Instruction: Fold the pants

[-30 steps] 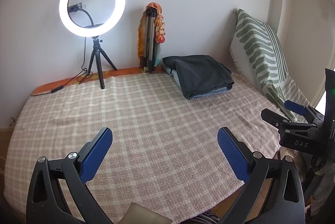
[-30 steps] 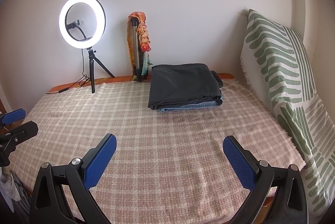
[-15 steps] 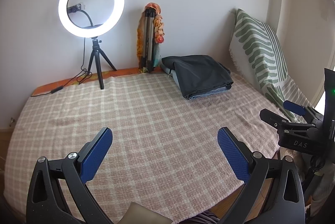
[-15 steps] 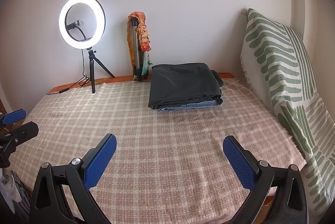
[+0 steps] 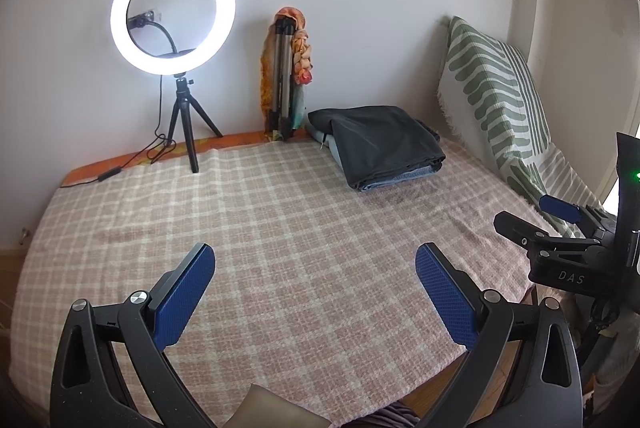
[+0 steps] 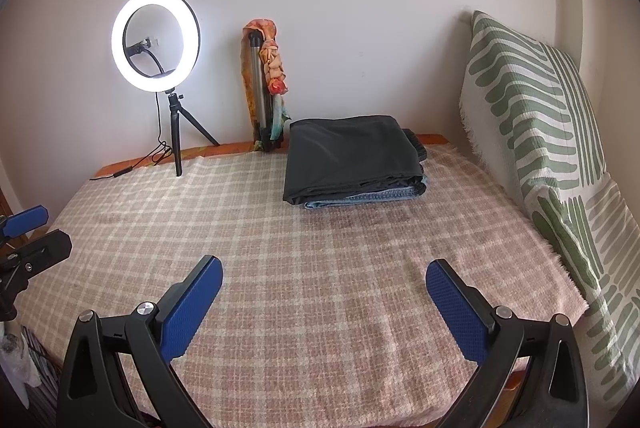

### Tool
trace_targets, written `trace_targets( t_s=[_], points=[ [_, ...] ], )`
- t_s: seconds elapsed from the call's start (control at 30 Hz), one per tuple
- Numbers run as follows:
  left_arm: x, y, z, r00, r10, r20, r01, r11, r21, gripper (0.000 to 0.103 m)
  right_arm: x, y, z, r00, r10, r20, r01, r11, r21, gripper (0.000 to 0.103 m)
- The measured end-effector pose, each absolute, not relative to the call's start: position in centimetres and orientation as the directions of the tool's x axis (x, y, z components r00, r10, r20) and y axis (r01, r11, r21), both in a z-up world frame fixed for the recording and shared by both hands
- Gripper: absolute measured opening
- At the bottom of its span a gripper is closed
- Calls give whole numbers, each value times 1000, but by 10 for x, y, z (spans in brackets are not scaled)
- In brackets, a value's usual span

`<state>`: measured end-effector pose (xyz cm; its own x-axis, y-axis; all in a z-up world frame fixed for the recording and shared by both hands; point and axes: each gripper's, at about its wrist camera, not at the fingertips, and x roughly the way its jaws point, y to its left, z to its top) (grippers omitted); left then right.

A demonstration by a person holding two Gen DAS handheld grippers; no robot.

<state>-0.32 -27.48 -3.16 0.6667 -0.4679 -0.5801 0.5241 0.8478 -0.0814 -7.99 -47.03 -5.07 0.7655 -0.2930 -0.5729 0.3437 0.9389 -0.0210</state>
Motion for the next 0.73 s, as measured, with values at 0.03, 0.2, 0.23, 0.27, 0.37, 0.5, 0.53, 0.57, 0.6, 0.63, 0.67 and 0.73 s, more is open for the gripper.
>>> trace_targets(
  t_s=[0.03,0.2,0.23,0.27,0.37,0.5,0.53,0.57,0.6,0.63,0.67,0.73],
  points=[
    [-3,-274,-32,667,-467,-580,523,848,-82,100,-80,-470,-51,765,-292,-574,344,939,-19,103],
    [-2,-273,-31,672,-465,-576,520,850,-79,100,-81,-472,-52,762,-291,-578,347,938,-13,103],
    [-1,-272,-31,673,-465,-575,520,850,-79,100,-81,-472,-52,762,-291,-578,347,938,-13,103],
    [-2,-273,-32,674,-465,-574,521,850,-78,100,-81,-472,-52,763,-289,-579,347,938,-12,103],
    [-2,-272,-32,665,-476,-576,528,845,-88,100,-80,-471,-53,763,-287,-580,344,939,-12,103],
    [-5,-272,-32,664,-497,-559,544,834,-95,100,-79,-469,-54,762,-285,-582,340,940,-14,103],
    [-4,-271,-32,665,-499,-556,544,834,-98,100,-79,-469,-54,761,-284,-583,340,940,-14,103],
    [-4,-271,-32,664,-500,-556,544,833,-100,100,-78,-469,-55,761,-284,-584,341,940,-13,103],
    [-4,-270,-31,670,-500,-549,545,833,-93,100,-78,-469,-54,761,-284,-584,341,940,-13,103],
    [-6,-270,-31,694,-484,-533,536,841,-65,100,-78,-469,-55,761,-285,-583,341,940,-14,103],
    [-8,-270,-30,712,-473,-519,532,846,-40,100,-79,-469,-55,764,-284,-580,338,941,-15,103],
    [-7,-268,-29,707,-481,-519,541,840,-40,100,-77,-469,-56,763,-287,-579,338,941,-21,103]
  ],
)
